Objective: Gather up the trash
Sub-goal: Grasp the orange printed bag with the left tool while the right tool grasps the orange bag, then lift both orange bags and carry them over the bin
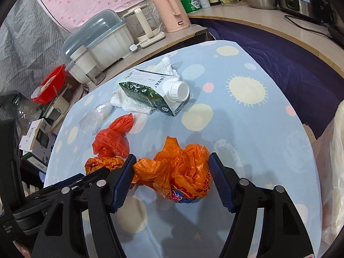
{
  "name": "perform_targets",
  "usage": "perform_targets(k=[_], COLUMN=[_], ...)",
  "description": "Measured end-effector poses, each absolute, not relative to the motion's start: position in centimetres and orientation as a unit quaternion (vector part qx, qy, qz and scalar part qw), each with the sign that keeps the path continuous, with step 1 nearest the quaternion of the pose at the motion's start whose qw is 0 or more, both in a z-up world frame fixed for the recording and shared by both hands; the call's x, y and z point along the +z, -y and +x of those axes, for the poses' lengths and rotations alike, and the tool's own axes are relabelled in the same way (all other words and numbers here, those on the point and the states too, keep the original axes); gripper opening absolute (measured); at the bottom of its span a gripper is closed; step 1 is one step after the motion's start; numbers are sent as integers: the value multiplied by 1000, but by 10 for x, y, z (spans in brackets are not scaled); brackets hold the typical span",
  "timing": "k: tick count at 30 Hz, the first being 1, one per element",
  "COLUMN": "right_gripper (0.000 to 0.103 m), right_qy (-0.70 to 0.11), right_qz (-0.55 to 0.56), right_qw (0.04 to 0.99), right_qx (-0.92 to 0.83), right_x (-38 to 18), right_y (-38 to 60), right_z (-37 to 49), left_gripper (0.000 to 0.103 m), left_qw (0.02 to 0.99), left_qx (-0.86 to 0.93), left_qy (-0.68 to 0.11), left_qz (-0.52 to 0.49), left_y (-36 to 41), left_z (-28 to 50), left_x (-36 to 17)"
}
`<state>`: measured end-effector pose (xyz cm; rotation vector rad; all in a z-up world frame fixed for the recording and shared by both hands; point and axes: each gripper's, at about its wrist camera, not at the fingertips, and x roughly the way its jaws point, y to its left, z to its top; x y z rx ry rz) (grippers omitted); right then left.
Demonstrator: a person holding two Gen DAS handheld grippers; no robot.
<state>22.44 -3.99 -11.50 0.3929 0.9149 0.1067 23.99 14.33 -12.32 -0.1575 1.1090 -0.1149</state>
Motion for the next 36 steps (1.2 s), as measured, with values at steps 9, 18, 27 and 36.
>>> perform_targets(k=[9,18,27,36], right_gripper=[45,46,57,19], right_qy=[-436,-439,-445,-435], right_qz=[192,194,206,169], right_qw=[878,875,869,881], right_qx=[54,59,62,75], right_x=[-115,-115,-123,-105], right_y=[47,50,53,42], right_z=[224,219,216,200], left_gripper=[78,63,31,23], left_qw=[843,839,833,837], left_qx=[-72,-81,-99,-112], left_qy=[-528,-532,-538,-529], left_qz=[-78,-81,-85,-79], left_y=[-137,-127,-122,-116], left_z=[238,244,238,219], left_x=[-126,-139,-139,-122])
